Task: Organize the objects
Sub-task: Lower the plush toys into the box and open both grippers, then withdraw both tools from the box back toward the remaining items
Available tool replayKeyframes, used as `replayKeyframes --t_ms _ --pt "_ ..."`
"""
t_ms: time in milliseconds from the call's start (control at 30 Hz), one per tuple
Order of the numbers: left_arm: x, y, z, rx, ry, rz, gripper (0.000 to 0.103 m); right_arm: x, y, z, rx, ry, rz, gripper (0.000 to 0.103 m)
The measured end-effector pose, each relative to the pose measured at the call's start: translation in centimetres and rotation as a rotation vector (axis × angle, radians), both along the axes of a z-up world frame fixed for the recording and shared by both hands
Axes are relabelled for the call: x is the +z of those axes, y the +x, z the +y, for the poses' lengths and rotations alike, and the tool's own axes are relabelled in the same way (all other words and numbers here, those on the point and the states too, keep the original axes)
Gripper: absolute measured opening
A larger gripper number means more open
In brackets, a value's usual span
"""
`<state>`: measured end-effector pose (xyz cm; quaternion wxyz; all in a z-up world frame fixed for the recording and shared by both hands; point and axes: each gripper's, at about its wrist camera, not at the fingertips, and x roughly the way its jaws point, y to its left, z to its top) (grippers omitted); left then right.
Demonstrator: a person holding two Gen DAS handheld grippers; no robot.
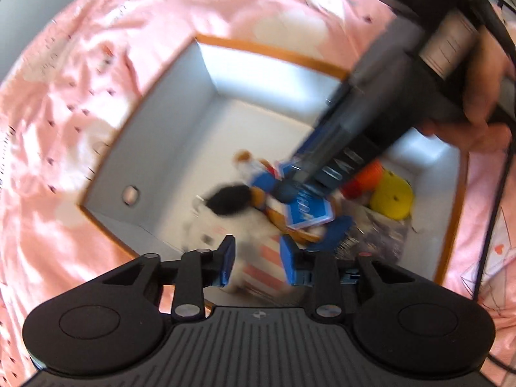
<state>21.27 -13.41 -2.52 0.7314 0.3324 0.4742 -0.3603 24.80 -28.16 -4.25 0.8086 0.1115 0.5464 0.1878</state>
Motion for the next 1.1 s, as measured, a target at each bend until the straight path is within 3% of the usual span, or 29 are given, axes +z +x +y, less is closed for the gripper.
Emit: replayKeyframes --t_ms 100,200,333,500,633,667,733,933,1100 --pt "0.0 2.1 0.2 0.051 -0.039 -0.008 0.045 0.4 0.0 -0.1 -0.005 -0.038 -0.022 0.034" --pt "-0.8 3.8 -0.1 0.112 -0.075 0.051 0.050 0.1 0.1 -0.5 -0.006 -0.010 0.012 0.040" --pt "-2.6 4.7 -0.4 0.147 -0.071 0.071 0.054 0.4 -0.7 0.0 0.029 -0.024 0.010 0.057" --pt "-3.2 5.2 0.4 0.179 -0.063 0.152 0.051 0.2 -1.9 1.1 0.072 -0.033 0.007 0.060" --pt "-3.4 5.0 0.3 0.185 -0.041 0.193 0.047 -0.1 -1.8 1.0 0.062 -0.040 -0.024 0.048" --pt "-3.4 4.9 0.4 0.187 -0.040 0.204 0.047 -0.1 -1.6 0.9 0.055 -0.038 -0.036 0.034" --pt "-3.5 5.0 0.6 0.192 -0.037 0.224 0.046 -0.1 -1.0 0.5 0.035 -0.010 -0.037 0.020" --pt "-3.8 4.7 1.4 0.203 -0.047 0.277 0.046 -0.5 -0.2 0.7 0.035 0.015 -0.009 0.023" --pt "-3.4 4.3 1.8 0.210 -0.073 0.237 0.045 0.1 -0.8 1.2 0.030 -0.028 -0.046 0.025"
